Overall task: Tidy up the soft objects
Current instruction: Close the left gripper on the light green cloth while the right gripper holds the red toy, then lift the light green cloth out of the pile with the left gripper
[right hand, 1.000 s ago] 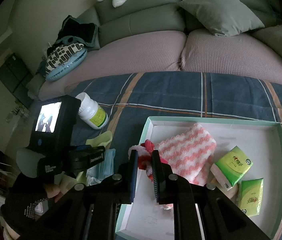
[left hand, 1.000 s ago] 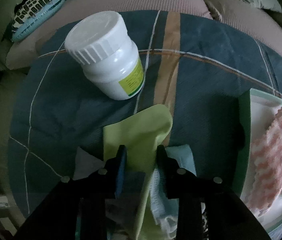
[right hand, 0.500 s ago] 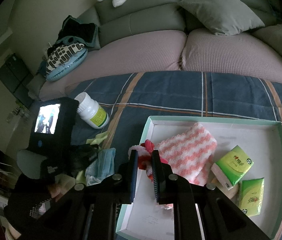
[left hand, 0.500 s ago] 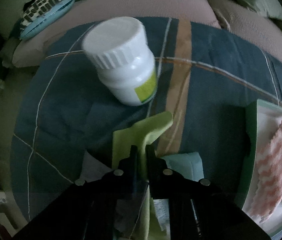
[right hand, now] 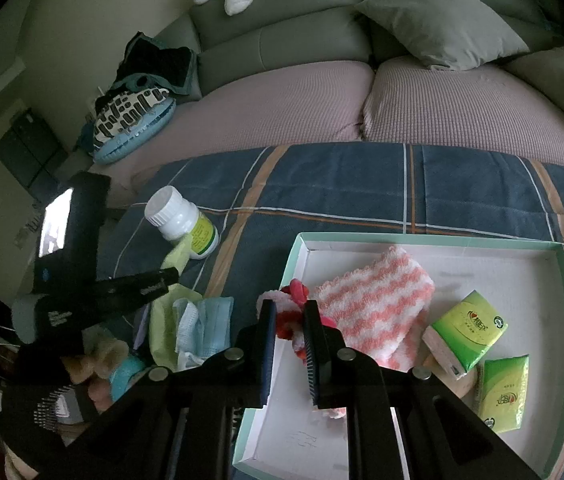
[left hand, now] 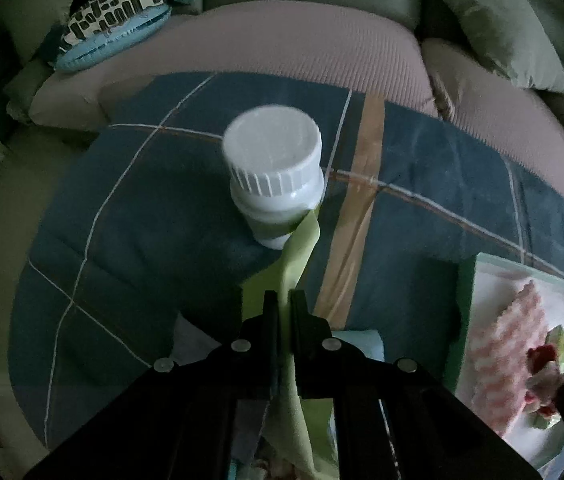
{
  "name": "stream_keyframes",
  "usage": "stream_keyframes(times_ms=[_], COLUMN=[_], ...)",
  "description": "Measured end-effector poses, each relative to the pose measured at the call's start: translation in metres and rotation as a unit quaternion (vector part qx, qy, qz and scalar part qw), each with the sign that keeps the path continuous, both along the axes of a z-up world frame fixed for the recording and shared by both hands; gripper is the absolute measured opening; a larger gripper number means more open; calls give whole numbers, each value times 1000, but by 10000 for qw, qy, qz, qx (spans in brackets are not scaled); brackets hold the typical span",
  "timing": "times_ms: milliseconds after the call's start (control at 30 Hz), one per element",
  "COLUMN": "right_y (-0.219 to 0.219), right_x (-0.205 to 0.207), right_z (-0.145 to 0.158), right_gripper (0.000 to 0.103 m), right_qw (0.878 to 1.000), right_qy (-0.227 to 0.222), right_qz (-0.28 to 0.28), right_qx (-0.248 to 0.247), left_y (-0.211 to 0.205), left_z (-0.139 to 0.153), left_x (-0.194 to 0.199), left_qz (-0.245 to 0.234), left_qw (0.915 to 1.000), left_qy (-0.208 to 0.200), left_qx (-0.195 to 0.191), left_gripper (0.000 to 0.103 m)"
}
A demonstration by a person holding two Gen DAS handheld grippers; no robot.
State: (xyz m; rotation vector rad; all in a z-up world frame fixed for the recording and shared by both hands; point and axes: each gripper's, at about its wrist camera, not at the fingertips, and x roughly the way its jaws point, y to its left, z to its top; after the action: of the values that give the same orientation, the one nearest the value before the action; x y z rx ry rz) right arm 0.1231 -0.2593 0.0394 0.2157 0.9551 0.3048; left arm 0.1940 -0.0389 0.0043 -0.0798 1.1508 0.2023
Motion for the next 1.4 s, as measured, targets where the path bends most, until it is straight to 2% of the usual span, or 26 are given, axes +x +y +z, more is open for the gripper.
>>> stream_keyframes(times_ms=[167,333,533,667,733,867,1067,1133,1200,1333,1400], right_y=[0,-4,-13,-23,-28,-35,-43,-44,-45,-45,-45], right_x=[-1,-4,-13,-20,-22,-25,-20,-19,-19,-16,-15], right_z=[2,8,32,46,51,53,45,43,42,37,35], right_gripper=[15,15,15,15,15,15,15,15,15,15,15], right_qw=[10000,9998,9984,9968,9960,9955,9959,9959,9961,9964,9966], right_qy=[-15,-98,-436,-636,-700,-724,-580,-554,-533,-460,-430], right_qz=[-4,-31,-93,-201,-270,-369,-457,-465,-466,-472,-472], right_qx=[37,148,361,449,476,491,521,536,533,532,528], left_y=[0,-1,-11,-27,-31,-35,-39,-43,-50,-61,-67], left_z=[27,61,128,150,145,117,48,26,2,-19,-27], left_x=[-13,-23,-53,-63,-58,-39,-4,2,8,11,13], left_qz=[3,-71,-347,-638,-734,-754,-720,-694,-744,-861,-912], left_qw=[9995,9966,9830,9747,9763,9839,9949,9964,9965,9957,9949], left_qy=[-279,-756,-1768,-2130,-2021,-1590,-571,-269,60,313,404], left_qx=[-170,-327,-355,-246,-243,-324,-414,-402,-373,-125,138], left_gripper=[6,5,5,5,5,5,7,12,30,42,48])
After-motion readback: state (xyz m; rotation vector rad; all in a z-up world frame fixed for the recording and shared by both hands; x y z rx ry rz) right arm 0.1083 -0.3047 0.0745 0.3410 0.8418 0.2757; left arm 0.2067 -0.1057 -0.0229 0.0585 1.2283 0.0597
